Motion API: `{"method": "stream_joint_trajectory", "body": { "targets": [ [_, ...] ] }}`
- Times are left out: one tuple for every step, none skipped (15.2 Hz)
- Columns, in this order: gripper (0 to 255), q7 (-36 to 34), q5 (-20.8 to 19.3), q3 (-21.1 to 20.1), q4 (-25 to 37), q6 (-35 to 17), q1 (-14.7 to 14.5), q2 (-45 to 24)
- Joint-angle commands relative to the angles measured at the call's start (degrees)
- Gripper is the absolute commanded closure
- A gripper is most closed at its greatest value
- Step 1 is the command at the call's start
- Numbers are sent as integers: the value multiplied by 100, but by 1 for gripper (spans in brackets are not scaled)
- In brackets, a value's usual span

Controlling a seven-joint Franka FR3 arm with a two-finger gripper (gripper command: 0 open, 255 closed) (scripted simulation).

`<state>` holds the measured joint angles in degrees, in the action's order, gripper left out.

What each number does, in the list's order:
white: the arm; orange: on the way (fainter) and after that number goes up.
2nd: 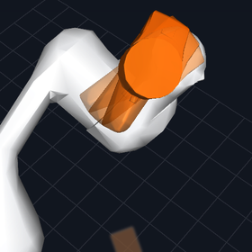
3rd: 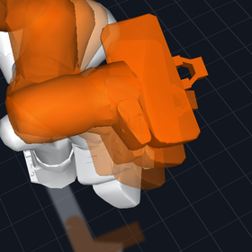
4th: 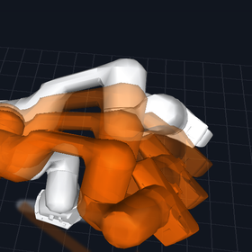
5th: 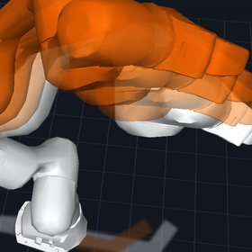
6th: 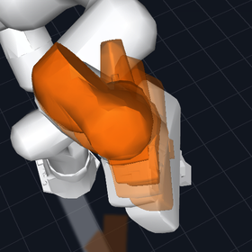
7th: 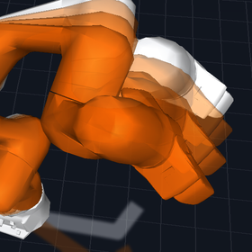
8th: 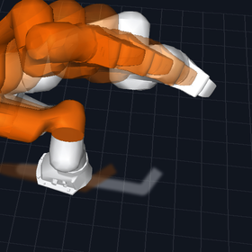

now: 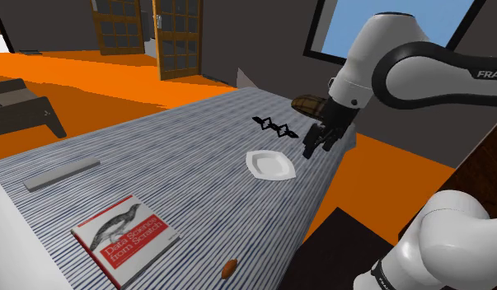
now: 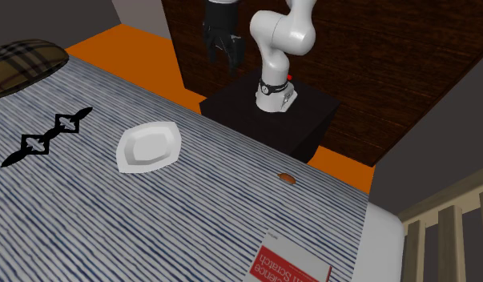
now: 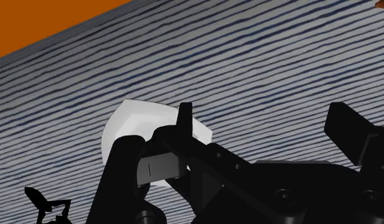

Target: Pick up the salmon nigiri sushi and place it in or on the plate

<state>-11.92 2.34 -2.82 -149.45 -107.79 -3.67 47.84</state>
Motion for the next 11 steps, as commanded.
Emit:
{"method": "stream_joint_trajectory", "body": {
  "targets": [
    [0, -113, 151, -157, -340, -384, -137, 45],
    [0, -175, 230, -244, -472, -566, -213, 36],
    [0, -238, 309, -334, -597, -753, -291, 16],
    [0, -301, 391, -427, -716, -945, -370, -15],
    [0, -365, 474, -522, -828, -1143, -452, -58],
    [0, -430, 556, -619, -932, -1346, -535, -114],
    [0, -495, 638, -718, -1028, -1555, -619, -183],
    [0, -562, 720, -820, -1117, -1770, -704, -265],
    [0, -629, 801, -923, -1197, -1991, -789, -362],
    [0, -698, 880, -1029, -1268, -2218, -873, -472],
    [0, -767, 958, -1137, -1330, -2451, -955, -597]
  ]
}}
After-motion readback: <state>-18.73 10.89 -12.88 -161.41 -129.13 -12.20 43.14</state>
